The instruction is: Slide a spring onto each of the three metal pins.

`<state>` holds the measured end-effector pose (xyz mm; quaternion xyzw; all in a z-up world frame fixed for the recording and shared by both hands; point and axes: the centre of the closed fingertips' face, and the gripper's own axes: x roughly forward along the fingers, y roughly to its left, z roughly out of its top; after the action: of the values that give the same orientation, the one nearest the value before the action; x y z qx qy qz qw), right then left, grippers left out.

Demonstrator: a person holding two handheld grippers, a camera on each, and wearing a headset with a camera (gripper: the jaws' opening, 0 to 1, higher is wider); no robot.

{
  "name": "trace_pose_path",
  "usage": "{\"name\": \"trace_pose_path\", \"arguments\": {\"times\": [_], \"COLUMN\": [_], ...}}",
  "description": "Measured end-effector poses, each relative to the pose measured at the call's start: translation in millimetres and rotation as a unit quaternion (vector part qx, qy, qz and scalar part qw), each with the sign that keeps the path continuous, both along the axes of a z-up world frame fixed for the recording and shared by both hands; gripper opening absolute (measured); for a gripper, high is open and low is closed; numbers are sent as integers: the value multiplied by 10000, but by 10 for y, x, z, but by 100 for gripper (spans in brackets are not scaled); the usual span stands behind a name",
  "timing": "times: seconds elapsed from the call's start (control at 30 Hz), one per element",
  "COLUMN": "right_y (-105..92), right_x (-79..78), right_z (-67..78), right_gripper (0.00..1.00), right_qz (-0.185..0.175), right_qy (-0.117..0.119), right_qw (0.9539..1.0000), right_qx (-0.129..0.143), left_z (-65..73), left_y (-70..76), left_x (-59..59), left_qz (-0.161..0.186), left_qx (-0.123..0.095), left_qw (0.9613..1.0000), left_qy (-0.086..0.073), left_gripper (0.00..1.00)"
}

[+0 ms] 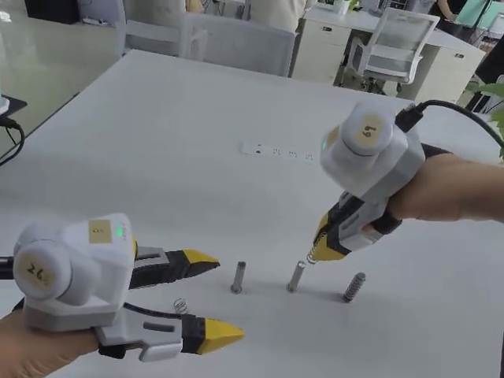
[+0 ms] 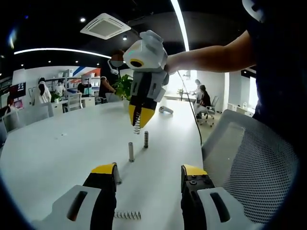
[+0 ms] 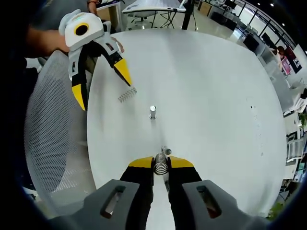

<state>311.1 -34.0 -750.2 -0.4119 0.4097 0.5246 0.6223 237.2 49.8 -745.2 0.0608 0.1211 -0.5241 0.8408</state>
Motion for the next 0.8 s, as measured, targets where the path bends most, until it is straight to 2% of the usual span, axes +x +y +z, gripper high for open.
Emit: {"name": "trace_pose_path", "arguments": {"times": [0.13, 0.33, 0.53, 0.8], "right_y": [9, -18, -3, 28], "right_x": [57, 126, 144, 129], "right_z": [-20, -127, -170, -245], "right_gripper": [8, 8, 8, 8], "right_qz": [-31, -19, -67, 15], "right_qy": [26, 36, 90, 129], "right_qw": [10000, 9999, 9999, 9999], "right_qx": [14, -109, -42, -114], "left_z": [-2, -25, -32, -63], "left_y": [25, 32, 37, 34], "left_x": [22, 31, 50, 55], "left_qz": [27, 35, 41, 41], "left_qx": [15, 26, 42, 79], "left_qw": [10000, 10000, 10000, 10000], "left_qy": [-4, 6, 11, 41], "left_gripper": [49, 49, 49, 48]}}
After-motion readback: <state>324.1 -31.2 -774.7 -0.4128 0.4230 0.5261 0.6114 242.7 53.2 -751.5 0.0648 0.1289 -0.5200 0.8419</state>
